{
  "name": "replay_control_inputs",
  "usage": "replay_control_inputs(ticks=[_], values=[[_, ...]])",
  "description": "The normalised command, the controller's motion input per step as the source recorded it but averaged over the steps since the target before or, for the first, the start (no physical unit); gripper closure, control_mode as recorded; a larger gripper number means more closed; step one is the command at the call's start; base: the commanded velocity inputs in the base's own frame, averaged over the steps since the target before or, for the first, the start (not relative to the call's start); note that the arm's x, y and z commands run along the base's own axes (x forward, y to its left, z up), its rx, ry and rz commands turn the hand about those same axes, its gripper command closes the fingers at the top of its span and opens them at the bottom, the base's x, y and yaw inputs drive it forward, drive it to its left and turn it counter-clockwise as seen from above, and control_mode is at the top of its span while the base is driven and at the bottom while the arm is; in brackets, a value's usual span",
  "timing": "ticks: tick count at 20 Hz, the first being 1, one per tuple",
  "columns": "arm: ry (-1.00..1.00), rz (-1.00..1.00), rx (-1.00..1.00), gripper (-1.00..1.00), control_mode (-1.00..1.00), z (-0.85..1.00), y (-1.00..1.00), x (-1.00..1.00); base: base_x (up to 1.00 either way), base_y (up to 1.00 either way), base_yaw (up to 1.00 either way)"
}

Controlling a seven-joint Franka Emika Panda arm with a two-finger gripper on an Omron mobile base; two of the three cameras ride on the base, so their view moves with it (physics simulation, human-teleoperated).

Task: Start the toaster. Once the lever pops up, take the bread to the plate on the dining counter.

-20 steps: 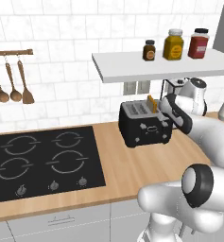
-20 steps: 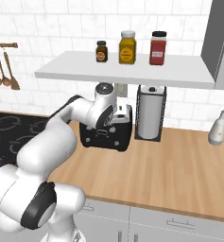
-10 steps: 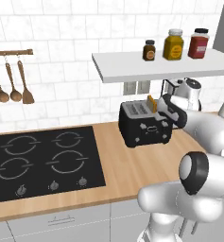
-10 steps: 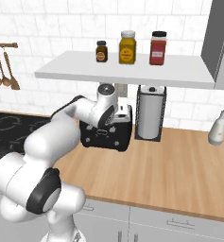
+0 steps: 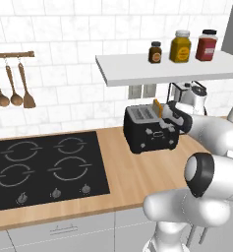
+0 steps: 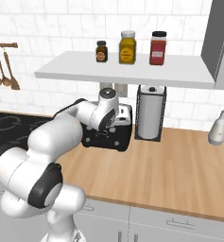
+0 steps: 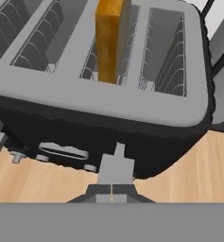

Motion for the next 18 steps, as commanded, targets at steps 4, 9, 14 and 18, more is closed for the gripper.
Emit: replay_control_inputs(ticks=[4, 9, 14, 18], values=[[0.0, 0.0, 0.0, 1.0, -1.0, -0.24, 0.0, 0.03, 0.0, 0.0, 0.0], [0.0, 0.0, 0.0, 1.0, -1.0, -0.16, 0.0, 0.14, 0.0, 0.0, 0.0], [0.0, 0.0, 0.0, 1.0, -1.0, -0.14, 0.0, 0.2, 0.0, 0.0, 0.0], [0.0, 0.0, 0.0, 1.0, -1.0, -0.29, 0.0, 0.16, 0.0, 0.0, 0.0]])
